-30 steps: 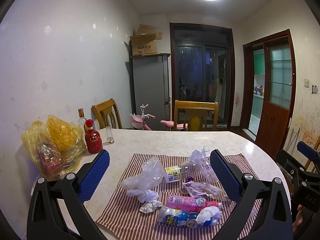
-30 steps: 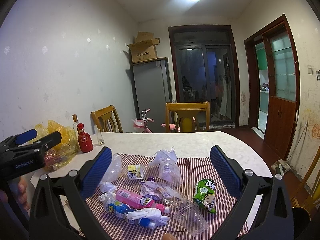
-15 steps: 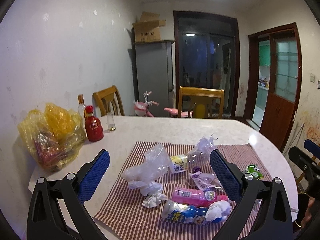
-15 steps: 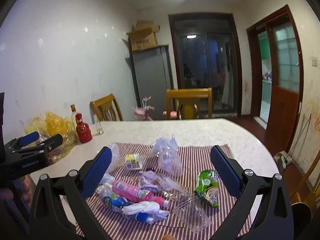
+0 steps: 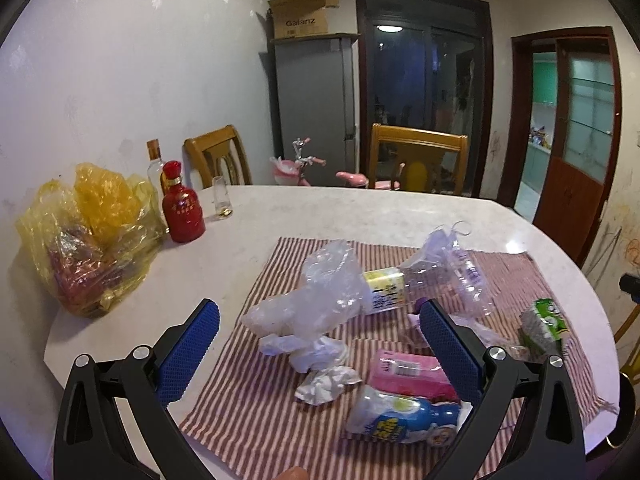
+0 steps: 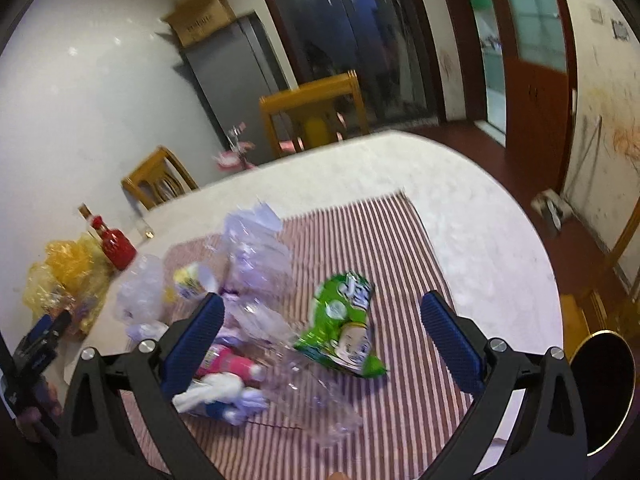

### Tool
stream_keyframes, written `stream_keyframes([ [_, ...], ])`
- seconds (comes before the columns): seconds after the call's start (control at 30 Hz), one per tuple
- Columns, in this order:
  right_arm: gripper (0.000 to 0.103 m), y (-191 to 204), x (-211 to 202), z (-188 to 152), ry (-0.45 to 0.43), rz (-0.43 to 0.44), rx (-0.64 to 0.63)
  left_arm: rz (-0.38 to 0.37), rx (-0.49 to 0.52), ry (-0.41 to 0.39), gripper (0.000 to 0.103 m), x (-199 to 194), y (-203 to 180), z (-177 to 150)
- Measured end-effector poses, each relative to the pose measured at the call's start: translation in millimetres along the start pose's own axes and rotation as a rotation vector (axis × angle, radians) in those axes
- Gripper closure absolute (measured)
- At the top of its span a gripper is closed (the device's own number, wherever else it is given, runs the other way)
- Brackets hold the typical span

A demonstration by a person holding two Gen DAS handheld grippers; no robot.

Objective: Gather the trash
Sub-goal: 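Grasp the green snack bag with the right tool while the left tool grasps a clear plastic bag, then carry the green snack bag and clear plastic bag toward the black bin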

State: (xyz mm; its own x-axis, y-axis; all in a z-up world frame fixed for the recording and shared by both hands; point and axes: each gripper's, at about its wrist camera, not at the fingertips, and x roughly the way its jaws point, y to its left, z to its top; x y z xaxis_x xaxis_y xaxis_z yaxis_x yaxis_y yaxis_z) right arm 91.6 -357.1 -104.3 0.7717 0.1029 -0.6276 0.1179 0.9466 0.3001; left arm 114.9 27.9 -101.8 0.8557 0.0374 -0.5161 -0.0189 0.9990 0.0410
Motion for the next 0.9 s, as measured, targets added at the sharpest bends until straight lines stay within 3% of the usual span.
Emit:
stream_keyframes([
  [0.17,0.004,14,65,4,0.159,0.009,-0.085,0.015,-0.005,0.030,0.006,14,6,-1],
  [0.33,0.004,22,147,0,0.373,-0.105,-0.150,0.049,0.002,0.064,0.006,32,19,-2],
  [0.4,0.005,20,167,-6,0.431,-0.106,-0.166,0.051,0.027,0.088,0.006,42,26,-2],
  [0.43,0.012,18,175,-10,0.462,-0.099,-0.161,0.043,0.050,0.096,0.006,47,27,-1],
  [0.47,0.036,16,181,-11,0.478,-0.094,-0.155,0.023,0.085,0.104,0.006,53,28,0],
  [0.5,0.051,13,186,-14,0.493,-0.095,-0.145,0.000,0.116,0.113,0.006,60,28,1],
  [0.57,0.063,7,190,-16,0.504,-0.091,-0.123,-0.045,0.181,0.146,0.006,78,27,4],
  [0.67,0.076,4,188,-16,0.498,-0.055,-0.097,-0.111,0.243,0.177,0.006,104,20,13],
  [0.8,0.079,-3,179,-10,0.474,-0.031,-0.059,-0.140,0.272,0.239,0.006,153,6,22],
  [0.87,0.079,-2,171,-7,0.454,-0.022,-0.041,-0.133,0.279,0.310,0.006,184,1,21],
  [0.9,0.079,-3,166,-6,0.447,-0.019,-0.037,-0.130,0.272,0.346,0.022,196,0,19],
])
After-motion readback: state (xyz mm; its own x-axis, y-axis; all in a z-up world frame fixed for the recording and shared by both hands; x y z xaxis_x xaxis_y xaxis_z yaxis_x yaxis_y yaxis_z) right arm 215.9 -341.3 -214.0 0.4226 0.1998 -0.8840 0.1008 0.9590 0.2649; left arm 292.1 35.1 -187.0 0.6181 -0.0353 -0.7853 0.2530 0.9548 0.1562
